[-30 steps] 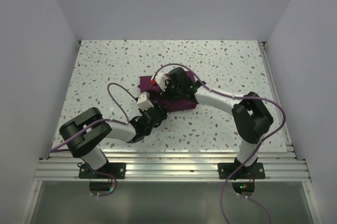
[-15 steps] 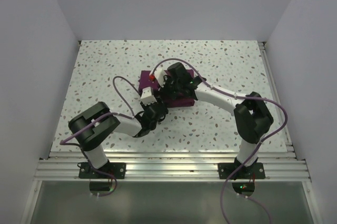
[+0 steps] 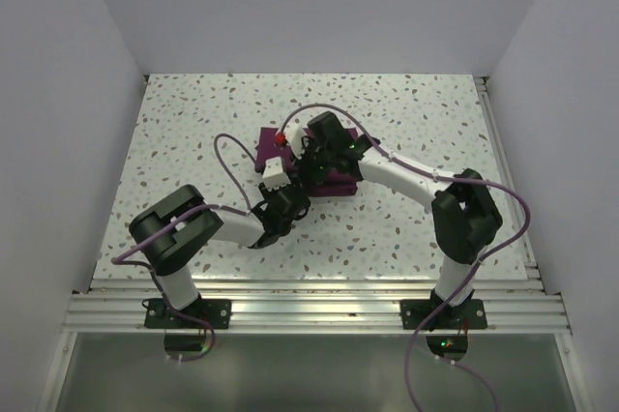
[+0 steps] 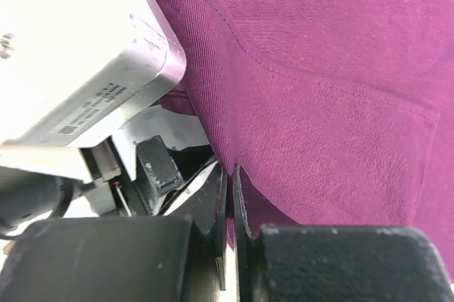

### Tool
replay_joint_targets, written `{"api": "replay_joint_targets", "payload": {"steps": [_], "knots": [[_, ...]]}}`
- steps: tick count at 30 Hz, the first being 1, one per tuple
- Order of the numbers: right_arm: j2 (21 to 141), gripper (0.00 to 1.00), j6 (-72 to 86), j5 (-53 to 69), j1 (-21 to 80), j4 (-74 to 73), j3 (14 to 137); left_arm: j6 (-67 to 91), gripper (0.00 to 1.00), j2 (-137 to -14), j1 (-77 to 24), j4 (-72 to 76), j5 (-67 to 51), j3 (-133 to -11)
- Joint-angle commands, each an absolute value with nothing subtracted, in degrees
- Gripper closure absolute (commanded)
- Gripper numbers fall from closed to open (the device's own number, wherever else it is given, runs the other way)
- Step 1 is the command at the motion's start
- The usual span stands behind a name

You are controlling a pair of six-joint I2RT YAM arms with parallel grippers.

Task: Prepare the surgical pack

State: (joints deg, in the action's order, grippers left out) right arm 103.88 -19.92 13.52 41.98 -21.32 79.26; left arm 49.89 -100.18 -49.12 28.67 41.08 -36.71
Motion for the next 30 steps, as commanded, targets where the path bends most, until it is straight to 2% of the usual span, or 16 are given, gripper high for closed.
{"api": "replay_joint_targets", "payload": {"steps": [1,13,30], "knots": [[104.7,1.0,-17.0,19.1,42.7,-27.2,83.6,48.8,0.37,-99.9,-47.7,30.5,44.8,-36.0],[110.6,1.0,-15.8,28.0,40.2,-36.2,92.9,46.2,0.37,-96.8,-47.8,40.4,44.0,-30.2],[119.3,1.0,-14.8,43.5,36.5,-47.5,102.2,44.8,0.36,-97.3,-47.7,41.7,44.6,-30.9]]}}
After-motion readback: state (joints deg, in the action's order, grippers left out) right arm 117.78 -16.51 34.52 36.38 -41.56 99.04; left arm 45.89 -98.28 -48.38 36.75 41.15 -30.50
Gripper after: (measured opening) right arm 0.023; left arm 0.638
